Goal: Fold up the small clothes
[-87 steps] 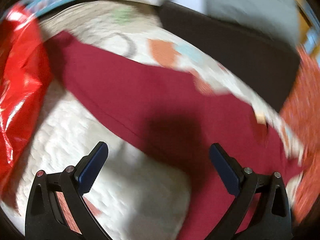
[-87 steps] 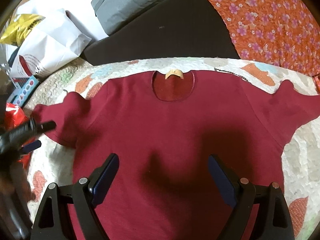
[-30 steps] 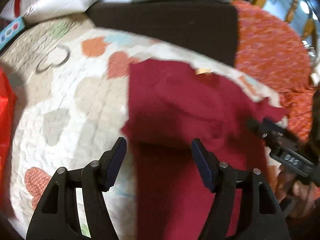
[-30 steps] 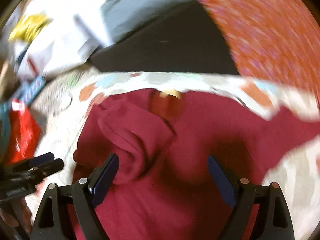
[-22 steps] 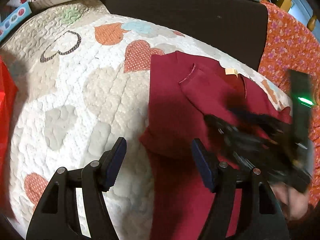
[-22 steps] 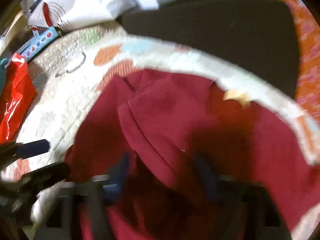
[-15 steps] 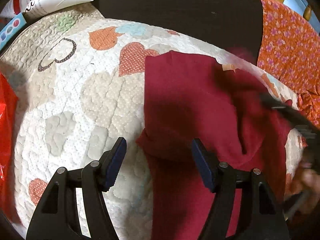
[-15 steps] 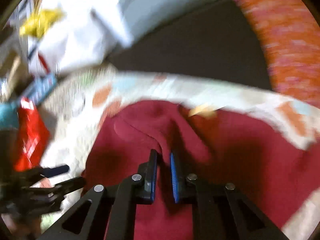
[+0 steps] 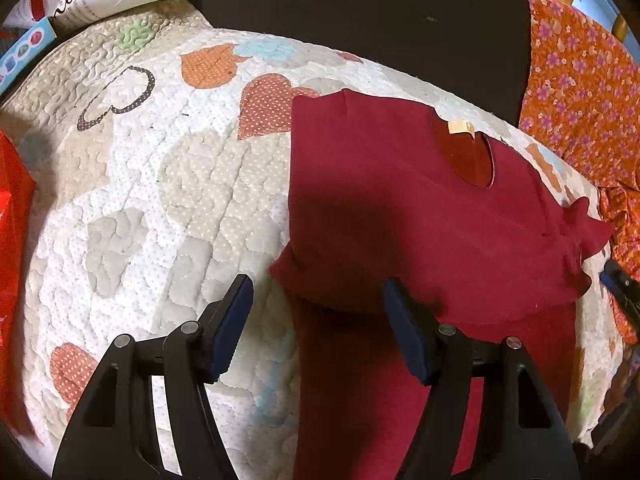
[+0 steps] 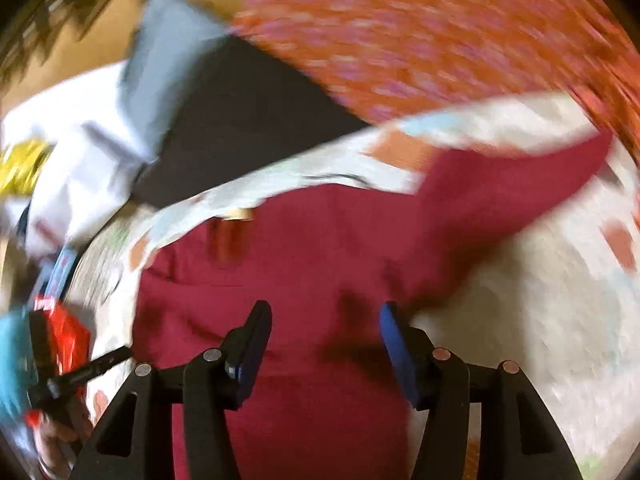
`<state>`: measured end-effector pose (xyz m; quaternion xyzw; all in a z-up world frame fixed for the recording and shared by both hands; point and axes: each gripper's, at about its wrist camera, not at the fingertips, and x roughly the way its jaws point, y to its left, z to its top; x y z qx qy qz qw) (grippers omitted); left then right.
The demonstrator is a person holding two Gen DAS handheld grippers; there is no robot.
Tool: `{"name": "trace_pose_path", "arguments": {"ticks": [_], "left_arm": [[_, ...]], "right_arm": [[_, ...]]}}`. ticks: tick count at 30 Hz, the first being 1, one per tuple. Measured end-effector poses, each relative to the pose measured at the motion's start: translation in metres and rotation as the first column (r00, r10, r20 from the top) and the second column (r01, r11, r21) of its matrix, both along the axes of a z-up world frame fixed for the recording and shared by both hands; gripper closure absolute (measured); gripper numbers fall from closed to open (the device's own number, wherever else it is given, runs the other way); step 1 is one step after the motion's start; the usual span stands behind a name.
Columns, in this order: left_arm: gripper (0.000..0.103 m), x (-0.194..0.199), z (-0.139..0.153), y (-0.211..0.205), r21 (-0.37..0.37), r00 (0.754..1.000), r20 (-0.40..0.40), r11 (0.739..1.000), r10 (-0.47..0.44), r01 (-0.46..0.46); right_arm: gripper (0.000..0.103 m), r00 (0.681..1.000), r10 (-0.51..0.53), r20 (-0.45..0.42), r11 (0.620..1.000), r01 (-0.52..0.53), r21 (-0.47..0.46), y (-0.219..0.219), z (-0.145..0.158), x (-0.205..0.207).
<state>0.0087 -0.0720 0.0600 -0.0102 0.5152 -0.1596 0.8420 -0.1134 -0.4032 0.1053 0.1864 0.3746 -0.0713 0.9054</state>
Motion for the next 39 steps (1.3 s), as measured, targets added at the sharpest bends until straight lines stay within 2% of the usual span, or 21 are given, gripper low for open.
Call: {"name": "trace_pose_path", "arguments": {"ticks": [2, 4, 6, 8, 10, 11, 12, 13, 14, 19, 22, 23, 25, 28, 29, 31, 32, 33, 35, 36, 39], "left_arm": [[0.036, 0.001, 0.001, 0.0, 0.004, 1.0, 0.002, 1.0, 0.0, 0.0], [0.036, 0.002, 0.002, 0.001, 0.023, 1.0, 0.012, 1.0, 0.004, -0.004], [0.036, 0.006, 0.004, 0.006, 0.03, 1.0, 0.016, 0.999, 0.017, -0.017], [0.036, 0.012, 0.007, 0.017, 0.017, 0.998, 0.022, 0.999, 0.051, -0.052], [0.036, 0.019, 0.01, 0.029, -0.011, 0.995, 0.017, 0.995, 0.096, -0.096], [0.036, 0.021, 0.01, 0.033, -0.024, 0.993, 0.007, 0.993, 0.114, -0.113], [0.036, 0.023, 0.011, 0.036, -0.034, 0.992, 0.001, 0.992, 0.122, -0.122], [0.036, 0.024, 0.011, 0.037, -0.042, 0.992, 0.0, 0.991, 0.128, -0.127], [0.036, 0.024, 0.012, 0.038, -0.047, 0.991, 0.004, 0.99, 0.131, -0.131], [0.036, 0.022, 0.019, 0.034, -0.069, 0.992, 0.031, 0.99, 0.126, -0.124], [0.036, 0.021, 0.018, 0.028, -0.06, 0.992, 0.036, 0.992, 0.117, -0.115], [0.036, 0.021, 0.016, 0.025, -0.061, 0.994, 0.031, 0.992, 0.109, -0.107], [0.036, 0.021, 0.012, 0.018, -0.051, 0.996, 0.027, 0.995, 0.091, -0.089], [0.036, 0.019, 0.007, 0.008, -0.04, 0.998, 0.013, 0.997, 0.061, -0.06], [0.036, 0.018, 0.005, 0.005, -0.038, 0.999, 0.009, 0.998, 0.048, -0.048], [0.036, 0.015, 0.004, 0.0, -0.027, 1.0, 0.007, 0.999, 0.026, -0.026], [0.036, 0.013, 0.003, -0.003, -0.022, 1.0, 0.01, 1.0, 0.02, -0.02], [0.036, 0.012, 0.002, -0.004, -0.017, 1.0, 0.01, 1.0, 0.016, -0.015], [0.036, 0.012, -0.002, -0.007, -0.011, 1.0, 0.005, 1.0, 0.011, -0.011], [0.036, 0.012, -0.004, -0.009, -0.009, 1.0, 0.002, 1.0, 0.011, -0.011], [0.036, 0.011, -0.01, -0.012, 0.01, 1.0, -0.004, 1.0, 0.012, -0.012]], "right_arm": [[0.049, 0.99, 0.141, -0.024, 0.988, -0.142, -0.066, 0.029, -0.002, 0.027], [0.049, 0.955, 0.287, -0.073, 0.948, -0.294, -0.123, 0.061, -0.015, 0.064], [0.049, 0.915, 0.372, -0.155, 0.901, -0.396, -0.176, 0.084, -0.035, 0.098], [0.051, 0.89, 0.408, -0.205, 0.872, -0.446, -0.202, 0.092, -0.053, 0.121], [0.065, 0.863, 0.439, -0.248, 0.846, -0.491, -0.209, 0.094, -0.071, 0.13], [0.074, 0.856, 0.45, -0.255, 0.823, -0.509, -0.254, 0.099, -0.075, 0.129], [0.099, 0.849, 0.469, -0.242, 0.794, -0.526, -0.304, 0.104, -0.074, 0.124], [0.1, 0.842, 0.479, -0.25, 0.776, -0.539, -0.328, 0.107, -0.072, 0.122], [0.1, 0.843, 0.476, -0.251, 0.773, -0.537, -0.337, 0.108, -0.07, 0.122], [0.1, 0.898, 0.407, -0.165, 0.8, -0.438, -0.411, 0.103, -0.039, 0.136], [0.1, 0.937, 0.305, -0.171, 0.811, -0.35, -0.469, 0.103, -0.039, 0.161], [0.1, 0.938, 0.298, -0.179, 0.818, -0.348, -0.459, 0.105, -0.044, 0.165], [0.1, 0.927, 0.303, -0.22, 0.849, -0.367, -0.38, 0.099, -0.058, 0.171], [0.097, 0.922, 0.334, -0.198, 0.881, -0.379, -0.281, 0.082, -0.047, 0.152], [0.09, 0.931, 0.328, -0.163, 0.897, -0.361, -0.254, 0.07, -0.037, 0.138], [0.076, 0.967, 0.232, -0.105, 0.925, -0.253, -0.285, 0.034, -0.012, 0.101], [0.062, 0.976, 0.195, -0.097, 0.927, -0.216, -0.305, 0.023, -0.007, 0.087], [0.053, 0.987, 0.129, -0.092, 0.929, -0.153, -0.337, 0.005, -0.001, 0.073], [0.052, 0.997, -0.018, -0.073, 0.93, -0.01, -0.368, -0.031, 0.002, 0.046], [0.052, 0.996, -0.044, -0.073, 0.937, 0.016, -0.348, -0.041, -0.001, 0.043], [0.052, 0.993, -0.045, -0.11, 0.99, 0.03, -0.136, -0.064, -0.025, 0.042]]}}
